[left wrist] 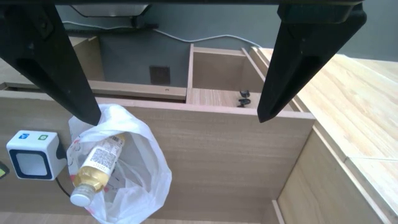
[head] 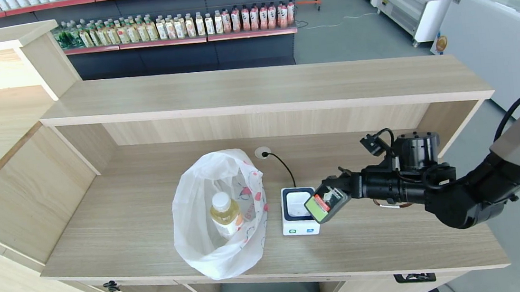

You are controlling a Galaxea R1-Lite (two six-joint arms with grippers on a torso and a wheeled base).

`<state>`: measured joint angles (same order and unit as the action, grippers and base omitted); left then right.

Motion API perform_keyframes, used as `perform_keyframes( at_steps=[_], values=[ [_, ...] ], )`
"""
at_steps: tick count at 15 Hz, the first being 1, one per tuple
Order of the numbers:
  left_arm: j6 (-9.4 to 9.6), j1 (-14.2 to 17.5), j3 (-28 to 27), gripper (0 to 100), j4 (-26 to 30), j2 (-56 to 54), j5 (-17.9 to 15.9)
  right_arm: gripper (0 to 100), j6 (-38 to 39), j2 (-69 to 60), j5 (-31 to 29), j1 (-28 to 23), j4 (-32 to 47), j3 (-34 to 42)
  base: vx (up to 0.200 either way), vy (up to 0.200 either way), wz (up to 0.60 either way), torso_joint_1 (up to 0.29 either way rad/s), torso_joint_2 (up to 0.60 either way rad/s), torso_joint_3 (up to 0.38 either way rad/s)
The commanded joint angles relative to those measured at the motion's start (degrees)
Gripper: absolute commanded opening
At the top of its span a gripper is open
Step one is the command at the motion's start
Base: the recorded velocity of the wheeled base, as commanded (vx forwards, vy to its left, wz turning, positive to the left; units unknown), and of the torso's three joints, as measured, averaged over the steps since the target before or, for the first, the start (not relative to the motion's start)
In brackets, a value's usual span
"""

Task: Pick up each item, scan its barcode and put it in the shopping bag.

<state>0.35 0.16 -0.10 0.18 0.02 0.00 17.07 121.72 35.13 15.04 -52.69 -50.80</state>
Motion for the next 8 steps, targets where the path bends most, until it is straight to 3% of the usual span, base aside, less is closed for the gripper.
perform_keyframes(
  at_steps=[1, 8],
  values=[
    [0.0, 0.0, 0.0, 100, 0.0, 0.0, 0.0, 0, 0.0, 1.5, 0.0, 0.1, 0.0, -1.3, 0.0, 0.0, 0.0, 0.0, 0.0, 0.0],
    [-0.09, 0.0, 0.0, 100, 0.0, 0.0, 0.0, 0, 0.0, 4.8, -0.2, 1.1, -0.1, -4.2, 0.0, 0.0, 0.0, 0.0, 0.0, 0.0]
  ],
)
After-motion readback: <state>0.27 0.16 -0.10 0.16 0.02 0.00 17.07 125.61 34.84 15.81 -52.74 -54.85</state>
